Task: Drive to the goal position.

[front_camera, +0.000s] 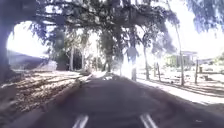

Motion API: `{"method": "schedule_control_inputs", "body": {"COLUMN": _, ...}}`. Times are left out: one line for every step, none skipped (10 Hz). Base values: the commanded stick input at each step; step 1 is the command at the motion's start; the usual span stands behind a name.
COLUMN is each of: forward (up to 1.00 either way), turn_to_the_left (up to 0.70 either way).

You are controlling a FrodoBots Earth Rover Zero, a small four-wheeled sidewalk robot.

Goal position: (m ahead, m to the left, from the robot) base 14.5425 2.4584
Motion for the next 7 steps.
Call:
{"method": "schedule_control_inputs", "body": {"forward": 1.0, "turn_to_the_left": 0.0}}
{"method": "schedule_control_inputs", "body": {"forward": 1.0, "turn_to_the_left": 0.0}}
{"method": "schedule_control_inputs", "body": {"forward": 1.0, "turn_to_the_left": 0.0}}
{"method": "schedule_control_inputs", "body": {"forward": 1.0, "turn_to_the_left": 0.0}}
{"method": "schedule_control_inputs", "body": {"forward": 1.0, "turn_to_the_left": 0.0}}
{"method": "schedule_control_inputs", "body": {"forward": 1.0, "turn_to_the_left": 0.0}}
{"method": "schedule_control_inputs", "body": {"forward": 1.0, "turn_to_the_left": 0.0}}
